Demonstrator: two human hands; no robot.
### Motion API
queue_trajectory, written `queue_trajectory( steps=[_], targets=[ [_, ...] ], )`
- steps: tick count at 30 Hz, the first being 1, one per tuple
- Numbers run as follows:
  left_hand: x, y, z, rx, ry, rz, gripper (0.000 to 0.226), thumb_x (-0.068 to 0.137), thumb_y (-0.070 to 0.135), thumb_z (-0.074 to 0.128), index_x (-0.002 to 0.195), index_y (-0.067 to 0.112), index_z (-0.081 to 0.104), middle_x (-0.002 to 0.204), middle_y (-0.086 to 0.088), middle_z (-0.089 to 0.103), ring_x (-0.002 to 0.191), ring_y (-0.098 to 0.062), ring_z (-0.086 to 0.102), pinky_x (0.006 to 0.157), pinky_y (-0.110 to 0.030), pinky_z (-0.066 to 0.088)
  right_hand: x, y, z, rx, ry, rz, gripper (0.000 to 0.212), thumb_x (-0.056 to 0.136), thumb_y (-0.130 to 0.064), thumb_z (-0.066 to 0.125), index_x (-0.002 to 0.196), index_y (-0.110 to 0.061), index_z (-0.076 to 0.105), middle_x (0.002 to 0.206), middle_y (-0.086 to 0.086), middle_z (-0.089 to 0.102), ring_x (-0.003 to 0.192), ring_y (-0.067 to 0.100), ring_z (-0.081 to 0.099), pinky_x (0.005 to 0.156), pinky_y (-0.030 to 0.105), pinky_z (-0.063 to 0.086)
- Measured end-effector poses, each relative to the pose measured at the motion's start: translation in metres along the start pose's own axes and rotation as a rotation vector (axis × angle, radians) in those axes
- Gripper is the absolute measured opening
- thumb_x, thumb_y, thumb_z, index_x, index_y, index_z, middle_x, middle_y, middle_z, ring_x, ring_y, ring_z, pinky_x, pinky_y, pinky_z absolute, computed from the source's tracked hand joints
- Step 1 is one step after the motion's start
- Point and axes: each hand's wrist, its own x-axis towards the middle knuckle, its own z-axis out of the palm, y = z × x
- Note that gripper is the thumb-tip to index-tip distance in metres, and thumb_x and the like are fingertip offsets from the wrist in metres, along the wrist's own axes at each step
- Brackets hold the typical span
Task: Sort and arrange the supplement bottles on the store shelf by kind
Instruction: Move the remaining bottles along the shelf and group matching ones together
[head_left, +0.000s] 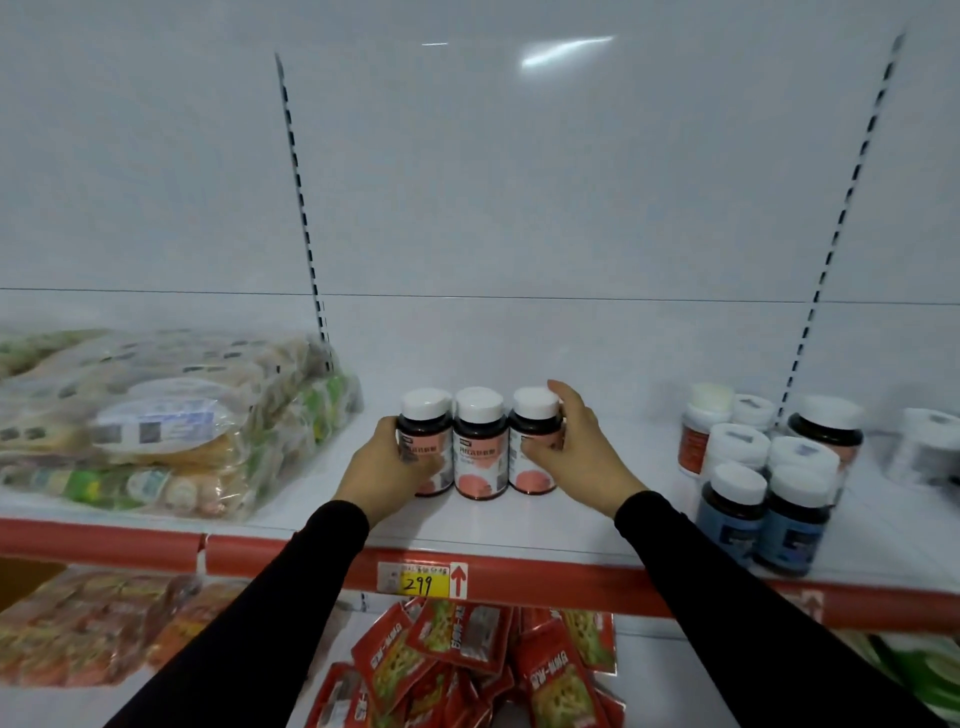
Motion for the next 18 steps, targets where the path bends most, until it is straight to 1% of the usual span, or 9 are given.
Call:
queue_trajectory(
  steps=[2,4,6,7,9,10,13,15,18],
  targets=[
    [0.0,0.002,-0.002,0.003,-0.016,0.0,0.061,0.081,0.027,0.075,0.134,0.019,0.045,0.122,-0.005,0.064,0.101,-0.02,0.061,0.086,-0.035,0.049,0.001,0.001,-0.001,0.017,-0.001,-0.003,0.081,0.085,-0.015,0.071,0.15,-0.026,0.024,0.141,0.006,0.034,0.126,0.025,0.048,0.101,0.031,0.041],
    [-0.003,0.009,-0.006,0.02,-0.019,-0.004,0.067,0.081,0.025,0.074,0.139,0.017,0.042,0.13,-0.009,0.061,0.109,-0.024,0.06,0.092,-0.039,0.05,-0.001,0.001,-0.002,0.031,-0.013,-0.003,0.085,0.083,-0.016,0.073,0.15,-0.029,0.022,0.142,0.005,0.033,0.125,0.021,0.046,0.097,0.027,0.038],
    [-0.007,0.022,-0.012,0.01,0.071,0.018,0.074,0.083,0.024,0.07,0.148,0.016,0.034,0.14,-0.012,0.053,0.122,-0.027,0.054,0.097,-0.041,0.046,-0.003,-0.003,-0.005,0.042,0.002,-0.022,0.086,0.084,-0.02,0.073,0.151,-0.033,0.02,0.145,0.003,0.03,0.122,0.015,0.044,0.097,0.026,0.038],
    [-0.01,0.03,-0.016,-0.014,0.142,0.062,0.071,0.086,0.023,0.065,0.149,0.017,0.033,0.142,-0.011,0.051,0.125,-0.025,0.051,0.097,-0.038,0.044,-0.004,-0.007,-0.008,0.048,0.03,-0.033,0.084,0.085,-0.022,0.072,0.15,-0.035,0.021,0.147,0.003,0.028,0.123,0.014,0.043,0.1,0.028,0.038],
    [-0.017,0.05,-0.02,-0.084,0.257,0.213,0.059,0.088,0.022,0.056,0.145,0.022,0.04,0.137,-0.004,0.054,0.123,-0.017,0.05,0.095,-0.032,0.041,-0.009,-0.019,-0.014,0.073,0.108,-0.069,0.072,0.088,-0.027,0.068,0.147,-0.035,0.028,0.148,0.001,0.031,0.129,0.014,0.042,0.107,0.031,0.038],
    [-0.02,0.062,-0.019,-0.133,0.274,0.283,0.054,0.088,0.023,0.053,0.141,0.025,0.045,0.133,0.001,0.055,0.121,-0.013,0.051,0.093,-0.028,0.041,-0.013,-0.025,-0.019,0.098,0.144,-0.09,0.064,0.09,-0.03,0.065,0.145,-0.035,0.033,0.146,0.0,0.035,0.129,0.012,0.043,0.107,0.027,0.039],
    [-0.028,0.102,-0.002,-0.323,0.197,0.398,0.041,0.091,0.024,0.054,0.132,0.027,0.055,0.125,0.007,0.061,0.115,-0.007,0.055,0.089,-0.018,0.041,-0.031,-0.045,-0.041,0.179,0.226,-0.151,0.045,0.093,-0.034,0.062,0.133,-0.037,0.044,0.135,-0.005,0.048,0.122,0.004,0.051,0.09,0.006,0.042],
    [-0.037,0.126,0.023,-0.448,0.09,0.433,0.037,0.092,0.026,0.054,0.129,0.025,0.059,0.123,0.008,0.063,0.114,-0.001,0.057,0.091,-0.016,0.041,-0.05,-0.051,-0.066,0.218,0.28,-0.181,0.037,0.093,-0.035,0.061,0.127,-0.039,0.047,0.131,-0.006,0.051,0.119,-0.001,0.053,0.084,0.004,0.042],
    [-0.055,0.156,0.07,-0.552,-0.049,0.472,0.032,0.096,0.026,0.053,0.128,0.024,0.06,0.124,0.01,0.063,0.108,0.011,0.056,0.085,-0.005,0.042,-0.085,-0.051,-0.117,0.194,0.387,-0.183,0.036,0.089,-0.046,0.059,0.123,-0.044,0.047,0.128,-0.013,0.053,0.112,-0.009,0.055,0.081,0.004,0.043]
  ],
)
